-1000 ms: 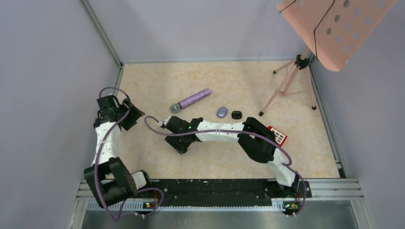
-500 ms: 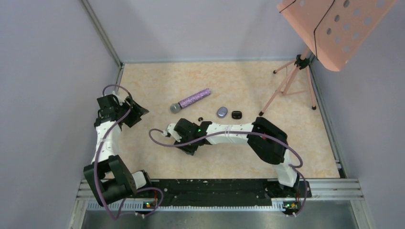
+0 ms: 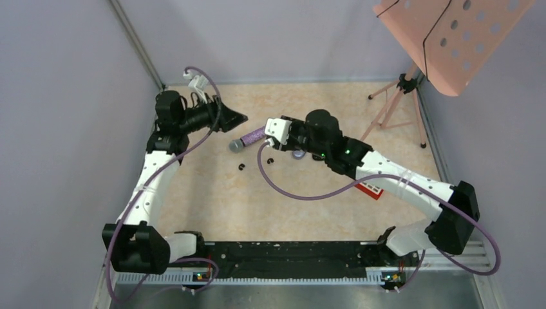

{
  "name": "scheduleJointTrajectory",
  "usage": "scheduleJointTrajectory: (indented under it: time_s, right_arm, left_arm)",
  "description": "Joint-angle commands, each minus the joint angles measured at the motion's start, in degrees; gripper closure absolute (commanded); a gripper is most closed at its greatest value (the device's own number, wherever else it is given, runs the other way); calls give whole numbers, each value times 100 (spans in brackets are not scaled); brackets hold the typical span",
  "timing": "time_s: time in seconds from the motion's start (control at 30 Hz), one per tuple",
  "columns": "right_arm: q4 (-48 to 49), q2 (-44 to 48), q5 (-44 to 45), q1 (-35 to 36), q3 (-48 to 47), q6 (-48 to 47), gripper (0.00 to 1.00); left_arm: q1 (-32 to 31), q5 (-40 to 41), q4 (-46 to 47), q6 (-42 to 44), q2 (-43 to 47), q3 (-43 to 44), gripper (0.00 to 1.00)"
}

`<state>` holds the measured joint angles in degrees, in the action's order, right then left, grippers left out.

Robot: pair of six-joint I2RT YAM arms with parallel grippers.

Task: Insert the wireless bluetooth earbuds into the charging case
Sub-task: Pick up the charging case at the center of the board.

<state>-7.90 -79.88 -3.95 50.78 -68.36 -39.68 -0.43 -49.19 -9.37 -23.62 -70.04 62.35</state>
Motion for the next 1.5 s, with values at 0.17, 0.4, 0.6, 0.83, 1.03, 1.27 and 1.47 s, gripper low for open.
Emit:
scheduleJointTrajectory:
  time_s: [0.17, 0.4, 0.6, 0.83, 1.03, 1.27, 1.47]
  right_arm:
    - [749, 2, -140, -360, -362, -1263, 69]
    - [1041, -140, -53, -365, -434, -1338, 69]
    - [1078, -145, -115, -367, -420, -1384, 69]
    - [1183, -175, -170, -361, -371, -1353, 69]
    - [1263, -228, -197, -362, -371, -1345, 69]
    - [883, -301, -293, -400, -563, -1189, 47]
    - [-1750, -429, -1533, -1118, -1792, -62, 7]
  left_arm:
    - [-977, -496, 1307, 172, -641, 746, 39]
    - [-1370, -520, 1085, 585, -945, 882, 40]
    - [-1497, -545, 1020, 681, -1186, 1020, 48]
    - [-1633, -825, 1031, 806, -1407, 1147, 65]
    - [-1636, -1121, 973, 815, -1644, 1335, 75]
    - [-1623, -1491, 1392, 841, -1716, 1323, 100]
    - [-1466, -1653, 1361, 1435, -1718, 1225, 100]
